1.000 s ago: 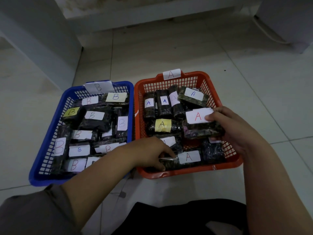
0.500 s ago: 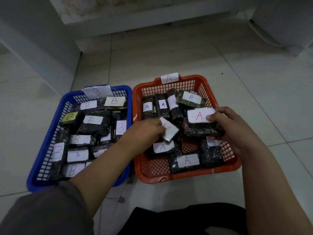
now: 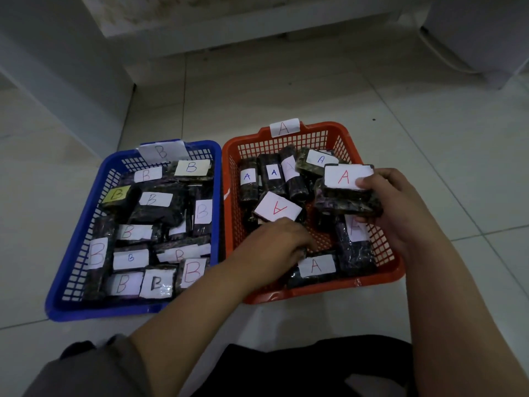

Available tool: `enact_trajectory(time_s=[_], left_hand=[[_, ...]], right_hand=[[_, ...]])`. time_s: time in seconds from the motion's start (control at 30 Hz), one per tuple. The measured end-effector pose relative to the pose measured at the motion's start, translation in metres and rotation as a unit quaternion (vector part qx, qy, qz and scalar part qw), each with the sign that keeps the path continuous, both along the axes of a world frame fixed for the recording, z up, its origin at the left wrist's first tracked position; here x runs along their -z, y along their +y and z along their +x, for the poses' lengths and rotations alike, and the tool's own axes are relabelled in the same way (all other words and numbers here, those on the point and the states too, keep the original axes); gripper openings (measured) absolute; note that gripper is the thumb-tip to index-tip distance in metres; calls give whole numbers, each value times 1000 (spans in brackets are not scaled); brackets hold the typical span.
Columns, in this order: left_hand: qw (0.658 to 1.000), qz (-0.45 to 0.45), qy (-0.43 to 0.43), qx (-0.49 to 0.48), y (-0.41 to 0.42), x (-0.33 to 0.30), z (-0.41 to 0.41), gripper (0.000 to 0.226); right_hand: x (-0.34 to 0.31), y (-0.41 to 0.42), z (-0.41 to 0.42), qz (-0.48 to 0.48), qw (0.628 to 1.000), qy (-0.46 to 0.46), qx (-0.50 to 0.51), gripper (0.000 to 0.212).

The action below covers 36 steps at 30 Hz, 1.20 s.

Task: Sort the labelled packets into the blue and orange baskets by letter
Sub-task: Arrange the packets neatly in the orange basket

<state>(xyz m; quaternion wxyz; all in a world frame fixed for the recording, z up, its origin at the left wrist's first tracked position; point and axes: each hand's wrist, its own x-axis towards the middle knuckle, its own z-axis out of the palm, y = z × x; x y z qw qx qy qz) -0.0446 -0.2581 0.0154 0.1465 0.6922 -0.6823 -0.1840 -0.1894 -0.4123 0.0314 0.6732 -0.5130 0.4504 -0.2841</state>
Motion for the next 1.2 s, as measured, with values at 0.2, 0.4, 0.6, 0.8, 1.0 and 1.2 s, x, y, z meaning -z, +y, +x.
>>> enact_trajectory(time_s=[0.2,0.4,0.6,0.8,1.0,1.2], left_hand=[[981,149,-114,51,-44,14,-20,38],[973,186,-138,12,-49,26,-40,55],[981,172,-72,-55,-54,24,-31,32],[982,182,-57,14,-55,20,-26,37],[985,163,-43,-17,-47,23,-29,45],[993,107,2,-41,-31,-3,-18,27]], right_hand=[[3,1,0,-4,999,34,-8,22],[3,-2,1,4,999,29,-17,24],[0,-3,4,31,999,10,2,19],[-2,-3,4,44,999,-7,10,18],[0,-3,1,1,1000,14,-7,17],[2,-2,3,-26,999,43,-16,25]])
